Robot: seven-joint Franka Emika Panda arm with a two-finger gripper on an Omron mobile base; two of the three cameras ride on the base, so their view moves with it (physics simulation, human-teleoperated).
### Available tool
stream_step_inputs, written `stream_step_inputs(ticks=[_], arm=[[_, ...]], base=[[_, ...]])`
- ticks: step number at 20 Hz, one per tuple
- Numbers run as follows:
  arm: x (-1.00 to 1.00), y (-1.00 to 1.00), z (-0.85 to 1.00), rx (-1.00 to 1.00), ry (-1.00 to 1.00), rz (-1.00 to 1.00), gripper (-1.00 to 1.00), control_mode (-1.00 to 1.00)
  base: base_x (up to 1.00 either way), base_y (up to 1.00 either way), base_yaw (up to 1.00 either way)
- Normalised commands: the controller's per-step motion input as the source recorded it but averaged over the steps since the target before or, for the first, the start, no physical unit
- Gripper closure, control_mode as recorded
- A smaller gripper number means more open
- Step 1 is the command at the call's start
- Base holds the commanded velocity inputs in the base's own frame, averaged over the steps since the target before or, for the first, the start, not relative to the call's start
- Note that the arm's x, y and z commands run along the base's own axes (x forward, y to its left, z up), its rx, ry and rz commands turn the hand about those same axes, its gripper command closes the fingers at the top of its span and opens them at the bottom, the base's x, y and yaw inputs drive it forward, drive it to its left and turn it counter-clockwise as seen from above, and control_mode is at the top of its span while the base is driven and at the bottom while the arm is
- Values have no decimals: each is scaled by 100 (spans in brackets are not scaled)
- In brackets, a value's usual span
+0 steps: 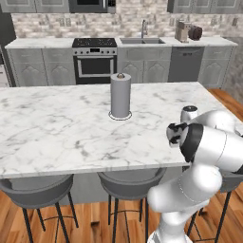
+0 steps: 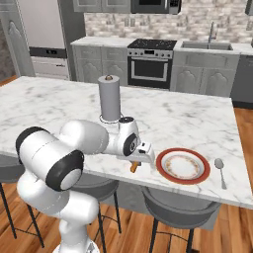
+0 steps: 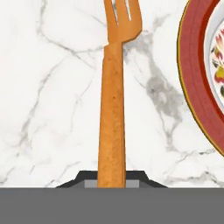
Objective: Take the fork and place it on the left side of the plate. Then take the spoon and place it on the right side of the plate. Make sure they're directly next to the plate.
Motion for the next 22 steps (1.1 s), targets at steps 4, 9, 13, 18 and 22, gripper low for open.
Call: stream_step_inputs(ticks=[4, 9, 13, 18, 22], arm=[[40, -11, -19, 1, 0, 0, 100, -100], [26, -14, -27, 0, 0, 0, 100, -100], [12, -17, -28, 0, 0, 0, 100, -100], [18, -7, -29, 0, 1, 0, 100, -100], [21, 0, -28, 0, 2, 0, 100, -100]], base=[[0, 0, 0], [0, 0, 0], [0, 0, 0], [0, 0, 0], [0, 0, 0]])
